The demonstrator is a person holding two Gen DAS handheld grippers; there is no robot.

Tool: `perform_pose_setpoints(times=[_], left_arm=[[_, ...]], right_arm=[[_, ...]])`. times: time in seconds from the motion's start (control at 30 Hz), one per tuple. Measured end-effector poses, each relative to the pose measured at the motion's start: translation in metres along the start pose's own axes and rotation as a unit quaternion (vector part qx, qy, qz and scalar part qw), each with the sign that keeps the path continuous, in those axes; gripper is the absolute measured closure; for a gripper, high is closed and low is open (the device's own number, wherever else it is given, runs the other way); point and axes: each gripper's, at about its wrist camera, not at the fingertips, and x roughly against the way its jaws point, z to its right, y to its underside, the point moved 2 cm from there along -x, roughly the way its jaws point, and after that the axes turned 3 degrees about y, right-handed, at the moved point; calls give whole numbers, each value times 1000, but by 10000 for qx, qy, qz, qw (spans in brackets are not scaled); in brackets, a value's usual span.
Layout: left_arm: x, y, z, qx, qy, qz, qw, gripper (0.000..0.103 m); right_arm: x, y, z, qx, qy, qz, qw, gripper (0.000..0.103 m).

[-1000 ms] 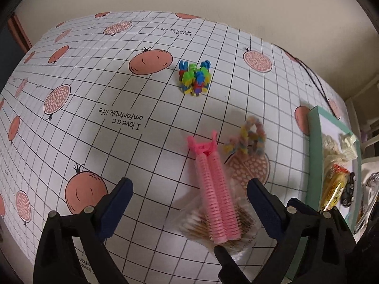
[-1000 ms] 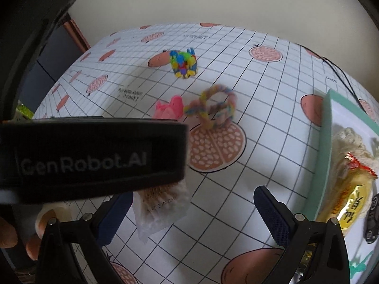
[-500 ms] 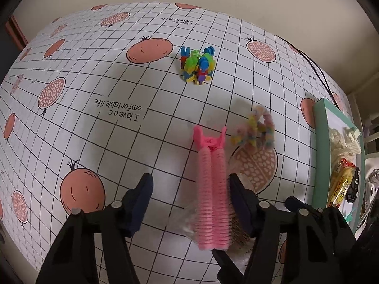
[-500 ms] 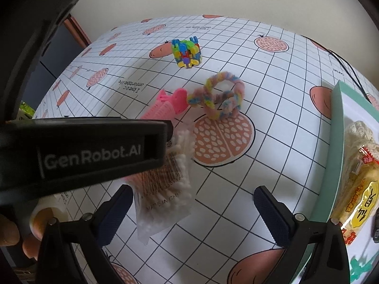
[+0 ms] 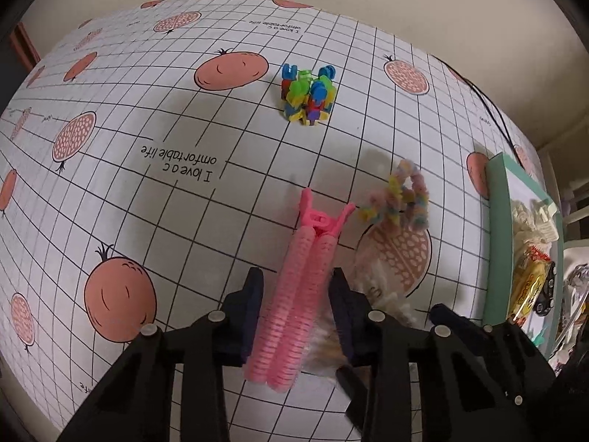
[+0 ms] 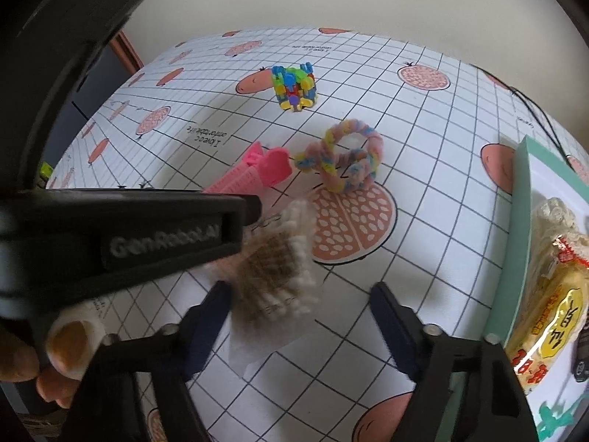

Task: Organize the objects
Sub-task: 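Close the left gripper on the pink roller while the right gripper grasps the cotton swab bag, then lift and carry the pink roller and swab bag over the tray with both tools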

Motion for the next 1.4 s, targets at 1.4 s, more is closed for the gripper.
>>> perform_pose_setpoints(times=[1.4], left_arm=[[3, 1, -32, 443, -479, 202, 9977, 75]], right_arm=[[29, -10, 34, -495, 273, 298, 9980, 68]])
